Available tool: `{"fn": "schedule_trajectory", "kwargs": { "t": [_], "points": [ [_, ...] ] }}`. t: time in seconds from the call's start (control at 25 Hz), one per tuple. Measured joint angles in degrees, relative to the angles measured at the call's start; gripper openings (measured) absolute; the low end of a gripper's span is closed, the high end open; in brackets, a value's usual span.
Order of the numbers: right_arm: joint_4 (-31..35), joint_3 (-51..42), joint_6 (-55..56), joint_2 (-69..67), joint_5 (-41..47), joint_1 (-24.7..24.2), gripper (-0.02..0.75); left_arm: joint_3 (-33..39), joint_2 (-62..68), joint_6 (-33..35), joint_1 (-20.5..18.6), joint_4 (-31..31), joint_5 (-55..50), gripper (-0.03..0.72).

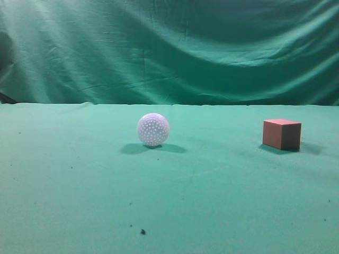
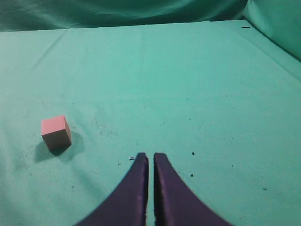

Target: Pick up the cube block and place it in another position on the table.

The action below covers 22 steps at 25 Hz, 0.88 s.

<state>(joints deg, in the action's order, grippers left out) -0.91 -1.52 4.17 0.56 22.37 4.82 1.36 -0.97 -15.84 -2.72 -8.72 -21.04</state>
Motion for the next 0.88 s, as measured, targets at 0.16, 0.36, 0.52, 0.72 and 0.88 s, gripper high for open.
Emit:
{"fn": "schedule_trajectory", "kwargs": {
  "t": [0.16, 0.36, 0.52, 0.72, 0.88],
  "points": [
    [0.0, 0.0, 0.0, 0.0, 0.0, 0.0, 0.000, 0.0, 0.0, 0.0, 0.0, 0.0, 0.0, 0.262],
    [0.0, 0.0, 0.0, 0.0, 0.0, 0.0, 0.000, 0.0, 0.0, 0.0, 0.0, 0.0, 0.0, 0.262],
    [0.0, 0.0, 0.0, 0.0, 0.0, 0.0, 0.000, 0.0, 0.0, 0.0, 0.0, 0.0, 0.0, 0.262],
    [0.0, 0.0, 0.0, 0.0, 0.0, 0.0, 0.000, 0.0, 0.0, 0.0, 0.0, 0.0, 0.0, 0.262],
    [-0.1, 0.0, 0.0, 0.0, 0.0, 0.0, 0.000, 0.0, 0.0, 0.0, 0.0, 0.0, 0.0, 0.262]
  ]
}}
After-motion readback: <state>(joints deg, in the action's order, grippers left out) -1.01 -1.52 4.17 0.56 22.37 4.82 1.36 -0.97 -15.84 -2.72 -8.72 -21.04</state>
